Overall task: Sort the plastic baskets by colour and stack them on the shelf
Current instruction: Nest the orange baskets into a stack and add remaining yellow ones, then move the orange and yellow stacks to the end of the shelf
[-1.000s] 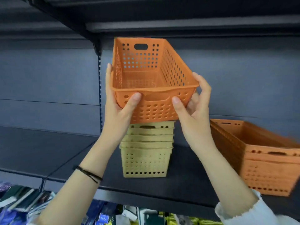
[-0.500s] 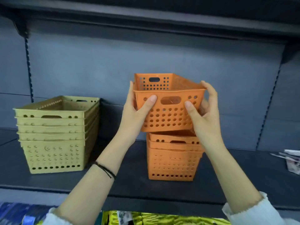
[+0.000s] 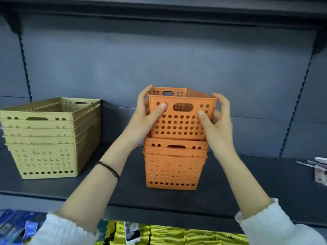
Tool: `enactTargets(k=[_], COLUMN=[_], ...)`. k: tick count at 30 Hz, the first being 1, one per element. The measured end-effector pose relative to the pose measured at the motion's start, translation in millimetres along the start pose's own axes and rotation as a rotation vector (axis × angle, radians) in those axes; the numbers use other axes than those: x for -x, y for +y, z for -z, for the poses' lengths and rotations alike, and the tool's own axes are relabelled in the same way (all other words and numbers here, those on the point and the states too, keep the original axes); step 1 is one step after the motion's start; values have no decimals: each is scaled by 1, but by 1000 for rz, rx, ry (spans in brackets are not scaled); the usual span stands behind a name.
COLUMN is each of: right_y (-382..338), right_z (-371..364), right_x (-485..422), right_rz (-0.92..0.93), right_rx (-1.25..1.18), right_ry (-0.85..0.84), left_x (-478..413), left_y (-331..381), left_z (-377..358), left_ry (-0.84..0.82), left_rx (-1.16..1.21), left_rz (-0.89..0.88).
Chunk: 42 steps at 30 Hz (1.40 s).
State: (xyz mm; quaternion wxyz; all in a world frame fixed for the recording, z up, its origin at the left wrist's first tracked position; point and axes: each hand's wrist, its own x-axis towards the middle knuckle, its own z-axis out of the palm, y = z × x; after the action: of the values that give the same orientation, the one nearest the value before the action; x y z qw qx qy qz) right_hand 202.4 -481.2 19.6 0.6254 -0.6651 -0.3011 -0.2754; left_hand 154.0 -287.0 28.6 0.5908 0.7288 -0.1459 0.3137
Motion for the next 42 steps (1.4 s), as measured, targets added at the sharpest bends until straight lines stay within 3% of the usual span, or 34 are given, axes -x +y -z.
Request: enactTargets(k=[7, 13, 19, 23, 33, 42], right_y=[16, 41, 59, 73, 18, -97], right_z=[5, 6, 7, -2, -21, -111], right_x=[31, 62, 77, 85, 93, 103], right_rz=[-12, -70, -301, -321, -155, 102], right_rx=[42, 89, -211, -237, -271, -352], right_ry=[-73, 12, -167, -277, -47, -31], left_x=[35, 57, 84, 87, 99, 127], left_y=[-29, -55, -87, -92, -38, 55], left_z=[5, -3, -25, -31, -5, 121], left_ry=[3, -6, 50, 108, 123, 154], left_rx=[-46, 55, 123, 165, 230, 145], left_rz=[62, 124, 224, 205, 82, -164])
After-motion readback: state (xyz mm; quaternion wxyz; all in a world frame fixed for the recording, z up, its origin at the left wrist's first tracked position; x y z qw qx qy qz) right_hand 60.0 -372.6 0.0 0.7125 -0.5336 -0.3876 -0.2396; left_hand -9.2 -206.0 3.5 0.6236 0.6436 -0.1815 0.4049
